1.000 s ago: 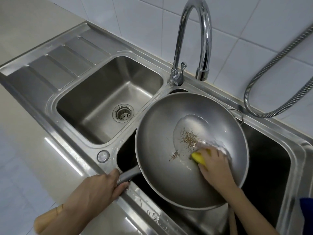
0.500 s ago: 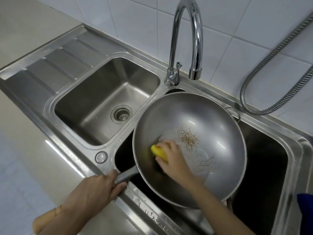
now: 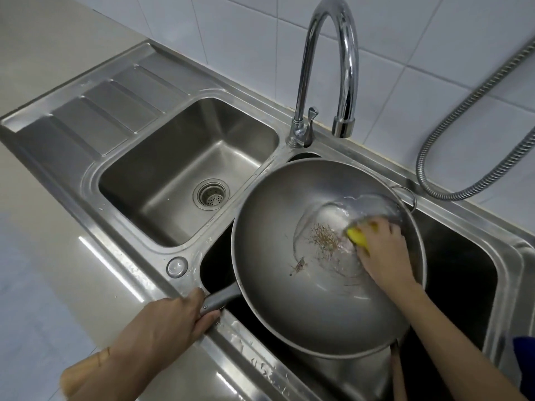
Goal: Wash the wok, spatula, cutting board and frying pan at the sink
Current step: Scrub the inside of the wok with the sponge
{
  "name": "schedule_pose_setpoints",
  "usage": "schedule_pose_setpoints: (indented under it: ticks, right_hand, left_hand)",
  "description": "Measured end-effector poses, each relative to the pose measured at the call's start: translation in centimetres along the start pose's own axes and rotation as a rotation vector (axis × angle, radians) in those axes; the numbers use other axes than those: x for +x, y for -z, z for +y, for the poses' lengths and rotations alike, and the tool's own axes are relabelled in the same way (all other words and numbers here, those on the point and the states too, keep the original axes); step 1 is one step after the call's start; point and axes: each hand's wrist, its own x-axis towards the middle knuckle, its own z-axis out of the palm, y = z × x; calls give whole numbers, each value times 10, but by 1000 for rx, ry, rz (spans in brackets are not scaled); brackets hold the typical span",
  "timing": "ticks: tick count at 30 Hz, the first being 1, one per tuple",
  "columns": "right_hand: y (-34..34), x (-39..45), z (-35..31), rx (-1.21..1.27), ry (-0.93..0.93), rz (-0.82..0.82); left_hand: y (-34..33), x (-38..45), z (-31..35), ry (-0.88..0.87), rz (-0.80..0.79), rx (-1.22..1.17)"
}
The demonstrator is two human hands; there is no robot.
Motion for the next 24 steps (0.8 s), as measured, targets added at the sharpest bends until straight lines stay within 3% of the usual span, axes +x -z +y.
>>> schedule_pose_setpoints:
  ticks: [7, 10, 14, 19, 24]
  right_hand:
    - [2, 68, -115, 379, 69, 10]
    - [7, 44, -159, 633, 136, -83]
    - [14, -23, -167, 757, 267, -297]
    - [5, -94, -96, 504, 287, -440]
    - [-3, -96, -14, 27, 100, -137]
  left_hand:
    - [-7, -1, -6, -33, 81, 13]
    - [-8, -2, -5, -53, 99, 44]
    - [-8, -2, -7, -43, 79, 52]
    - [-4, 0, -6, -17, 36, 41]
    - [-1, -2, 1, 9, 26, 80]
